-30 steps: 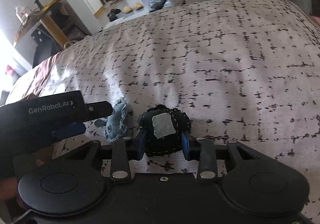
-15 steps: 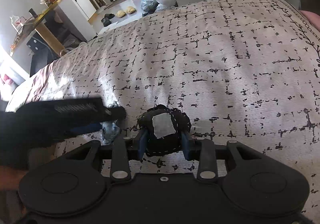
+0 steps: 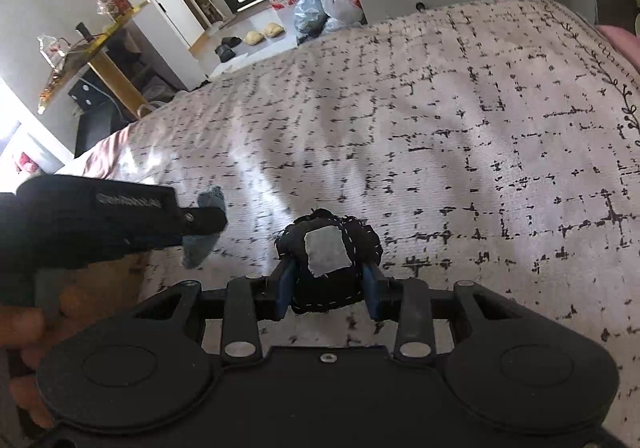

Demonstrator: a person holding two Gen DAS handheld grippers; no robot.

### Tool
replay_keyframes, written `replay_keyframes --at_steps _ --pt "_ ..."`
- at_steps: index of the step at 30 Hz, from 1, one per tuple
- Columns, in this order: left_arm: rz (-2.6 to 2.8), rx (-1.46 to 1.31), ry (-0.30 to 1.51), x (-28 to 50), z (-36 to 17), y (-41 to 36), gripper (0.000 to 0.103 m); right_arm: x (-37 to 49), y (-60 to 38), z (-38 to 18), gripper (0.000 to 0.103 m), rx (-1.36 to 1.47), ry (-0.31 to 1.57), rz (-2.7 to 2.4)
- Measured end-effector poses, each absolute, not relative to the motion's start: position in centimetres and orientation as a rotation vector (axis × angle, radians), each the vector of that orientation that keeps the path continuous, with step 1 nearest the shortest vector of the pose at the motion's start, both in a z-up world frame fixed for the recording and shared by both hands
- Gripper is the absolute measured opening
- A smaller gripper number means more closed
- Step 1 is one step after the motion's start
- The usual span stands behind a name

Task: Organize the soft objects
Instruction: 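Grasp the denim plush with the left tool while the right tool grasps the black item, then carry the denim plush with the left tool while the right tool carries the black item to the box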

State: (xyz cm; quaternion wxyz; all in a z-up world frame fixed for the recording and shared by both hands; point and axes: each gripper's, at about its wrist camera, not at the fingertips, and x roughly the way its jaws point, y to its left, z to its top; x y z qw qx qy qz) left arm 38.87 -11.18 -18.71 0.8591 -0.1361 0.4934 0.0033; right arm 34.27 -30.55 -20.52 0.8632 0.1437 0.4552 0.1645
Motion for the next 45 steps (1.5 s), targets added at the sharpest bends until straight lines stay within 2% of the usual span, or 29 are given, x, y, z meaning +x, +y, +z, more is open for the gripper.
replay_keyframes --at_steps 14,32,45 --pt "-0.021 -0.323 0.972 32.5 -13.3 -7.6 0.023 30.0 -27.7 -17.1 0.035 0.149 0.903 0.36" --pt "0.01 -0.367 0.902 26.5 -10.2 0.8 0.023 25.9 -22.3 -12.6 0.035 0.081 0.852 0.381" --pt "0.073 -0.445 0.857 25.6 -9.0 7.6 0.024 26.5 -16.2 -9.4 0.036 0.002 0.803 0.445"
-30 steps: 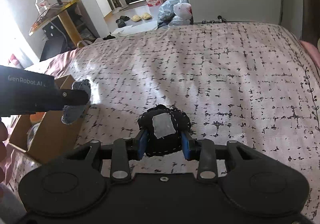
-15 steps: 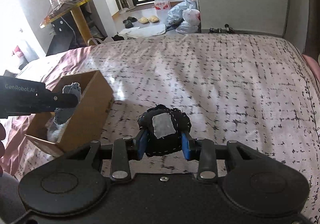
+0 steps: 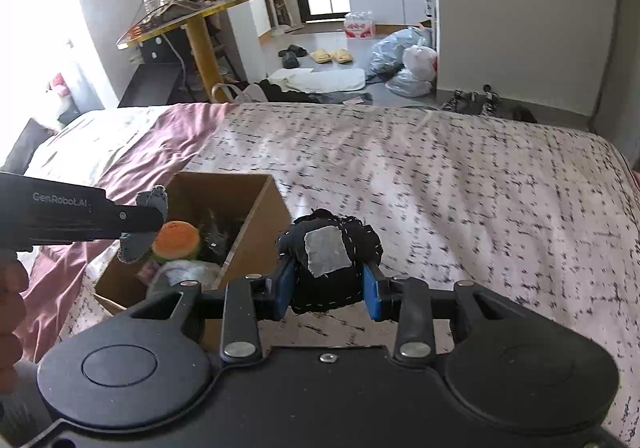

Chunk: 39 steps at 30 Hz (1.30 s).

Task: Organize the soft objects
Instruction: 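Carry the denim plush with the left tool while the right tool carries the black item to the box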

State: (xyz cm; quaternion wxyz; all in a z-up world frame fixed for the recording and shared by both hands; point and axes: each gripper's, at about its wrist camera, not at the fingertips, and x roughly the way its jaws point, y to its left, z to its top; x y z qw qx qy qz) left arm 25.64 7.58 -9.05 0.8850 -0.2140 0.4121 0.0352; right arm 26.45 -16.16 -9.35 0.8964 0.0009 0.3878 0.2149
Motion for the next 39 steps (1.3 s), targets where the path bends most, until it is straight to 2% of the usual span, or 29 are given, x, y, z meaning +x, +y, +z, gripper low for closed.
replay_keyframes --at_steps 28,34,36,39 --pt "0.193 -0.52 0.815 25.2 -7.6 17.0 0.024 29.4 -4.8 -7.2 0.038 -0.02 0.798 0.579" --pt "0.19 -0.541 0.837 25.9 -8.3 17.1 0.024 30.1 -4.7 -8.5 0.046 -0.02 0.854 0.572" --pt "0.186 -0.537 0.842 26.4 -8.5 16.8 0.024 30.1 -5.1 -9.0 0.058 -0.009 0.872 0.569" --pt "0.178 -0.533 0.856 27.3 -8.9 16.3 0.024 30.0 -6.1 -9.5 0.063 0.017 0.881 0.558"
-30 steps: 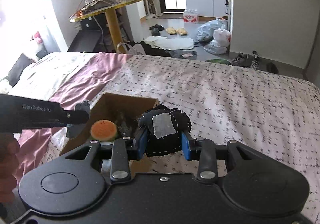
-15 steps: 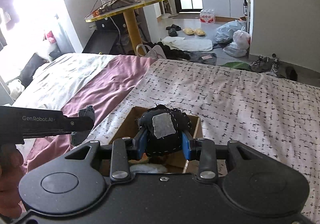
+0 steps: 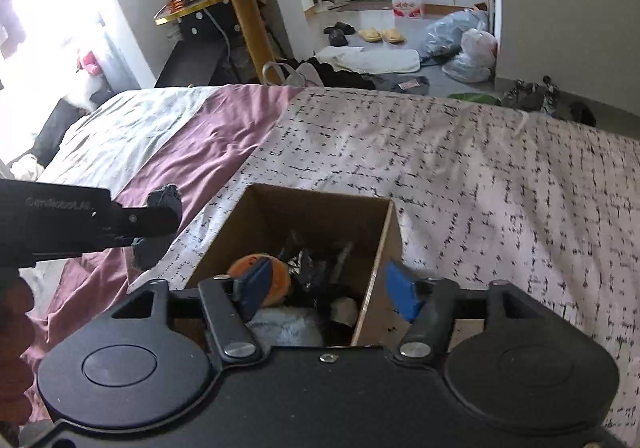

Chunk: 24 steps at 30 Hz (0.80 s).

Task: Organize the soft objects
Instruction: 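Carry the denim plush with the left tool while the right tool carries the black item to the box, then open the right tool into the box while the left tool drops the denim plush in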

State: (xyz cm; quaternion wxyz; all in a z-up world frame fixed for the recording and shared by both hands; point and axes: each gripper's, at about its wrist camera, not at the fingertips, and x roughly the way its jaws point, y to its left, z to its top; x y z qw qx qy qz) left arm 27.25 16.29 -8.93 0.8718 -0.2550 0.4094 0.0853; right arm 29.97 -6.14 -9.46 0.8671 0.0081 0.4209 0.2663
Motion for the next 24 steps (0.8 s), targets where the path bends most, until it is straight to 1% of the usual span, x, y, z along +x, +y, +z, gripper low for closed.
replay_keyframes --at_steps 24 --pt "0.079 -0.465 0.942 33.9 -11.3 9.5 0.025 30.7 -12.3 -12.0 0.063 0.045 0.918 0.487"
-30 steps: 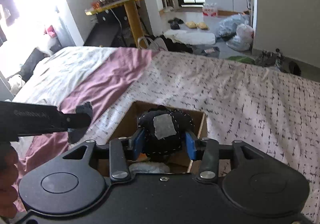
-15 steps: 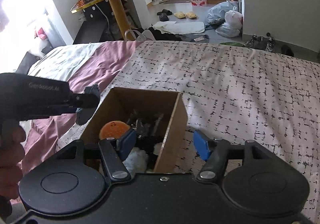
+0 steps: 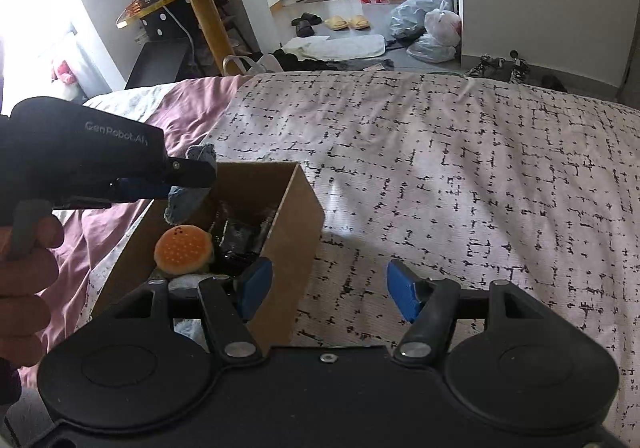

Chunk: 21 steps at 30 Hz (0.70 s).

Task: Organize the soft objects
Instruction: 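Open the right tool into the box while the left tool drops the denim plush in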

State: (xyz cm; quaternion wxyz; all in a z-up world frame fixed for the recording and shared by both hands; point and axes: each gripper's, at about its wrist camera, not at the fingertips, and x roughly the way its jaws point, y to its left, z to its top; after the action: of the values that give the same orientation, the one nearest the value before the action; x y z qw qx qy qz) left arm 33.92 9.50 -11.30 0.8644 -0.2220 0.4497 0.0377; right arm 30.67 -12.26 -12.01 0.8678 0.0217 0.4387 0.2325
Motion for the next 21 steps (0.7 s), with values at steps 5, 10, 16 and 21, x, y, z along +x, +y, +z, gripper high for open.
replay_keyframes --at_steps 5,10,16,21 --pt "0.056 -0.475 0.944 34.4 -11.0 9.1 0.031 30.7 -13.1 -11.7 0.063 0.065 0.91 0.488" --pt "0.08 -0.456 0.94 34.1 -10.2 8.8 0.032 30.5 -13.8 -11.2 0.063 0.079 0.905 0.484" --pt "0.1 -0.442 0.936 33.0 -9.3 8.6 0.034 29.7 -14.6 -10.3 0.063 0.089 0.887 0.48" --pt "0.106 -0.444 0.93 31.4 -8.5 8.4 0.042 28.7 -15.5 -9.1 0.064 0.117 0.869 0.474"
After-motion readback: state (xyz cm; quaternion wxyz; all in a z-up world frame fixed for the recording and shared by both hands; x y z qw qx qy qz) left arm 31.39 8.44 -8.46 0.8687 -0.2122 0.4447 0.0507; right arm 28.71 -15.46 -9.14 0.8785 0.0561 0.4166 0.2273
